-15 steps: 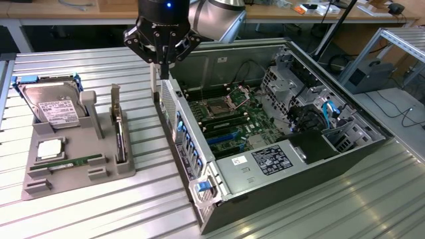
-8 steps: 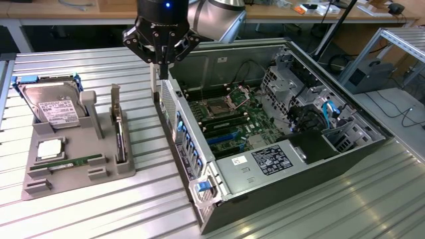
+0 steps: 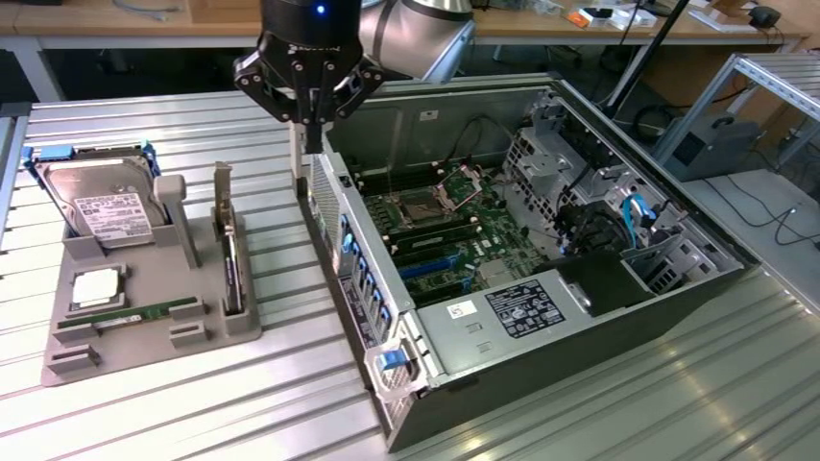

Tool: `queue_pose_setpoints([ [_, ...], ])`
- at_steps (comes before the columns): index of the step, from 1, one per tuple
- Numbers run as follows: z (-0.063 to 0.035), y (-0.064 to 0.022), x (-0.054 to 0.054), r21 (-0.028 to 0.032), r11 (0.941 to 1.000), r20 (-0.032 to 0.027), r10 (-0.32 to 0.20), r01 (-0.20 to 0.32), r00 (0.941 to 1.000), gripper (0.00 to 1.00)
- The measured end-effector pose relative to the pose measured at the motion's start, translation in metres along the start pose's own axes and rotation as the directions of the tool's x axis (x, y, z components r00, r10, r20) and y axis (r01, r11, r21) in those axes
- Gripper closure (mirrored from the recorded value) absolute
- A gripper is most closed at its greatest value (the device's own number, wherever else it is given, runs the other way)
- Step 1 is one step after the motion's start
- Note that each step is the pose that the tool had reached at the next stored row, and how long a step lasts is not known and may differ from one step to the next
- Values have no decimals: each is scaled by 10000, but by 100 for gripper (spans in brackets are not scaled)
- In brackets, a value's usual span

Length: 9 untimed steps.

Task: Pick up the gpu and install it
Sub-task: 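Reach for the gpu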

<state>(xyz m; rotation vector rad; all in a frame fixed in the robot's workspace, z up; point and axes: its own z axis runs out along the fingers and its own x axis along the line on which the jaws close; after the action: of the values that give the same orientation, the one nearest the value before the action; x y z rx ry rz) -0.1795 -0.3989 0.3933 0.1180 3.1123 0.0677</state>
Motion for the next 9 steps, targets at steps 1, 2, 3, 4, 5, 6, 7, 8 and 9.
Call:
queue_pose_setpoints([
  [1,0,-1,8,1,10000,0,0,0,10000,89],
  [2,-1,-2,23,0,10000,0,0,0,10000,89],
  [3,-1,-2,32,1,10000,0,0,0,10000,89],
  [4,-1,-3,41,1,10000,0,0,0,10000,89],
  [5,-2,-4,55,1,10000,0,0,0,10000,89],
  [6,-2,-5,66,1,10000,0,0,0,10000,89],
  [7,-2,-6,78,1,10000,0,1,-1,10000,89],
  [8,-2,-7,92,0,10000,1,0,0,10000,89],
  [9,-3,-9,118,0,10000,1,0,0,10000,89],
])
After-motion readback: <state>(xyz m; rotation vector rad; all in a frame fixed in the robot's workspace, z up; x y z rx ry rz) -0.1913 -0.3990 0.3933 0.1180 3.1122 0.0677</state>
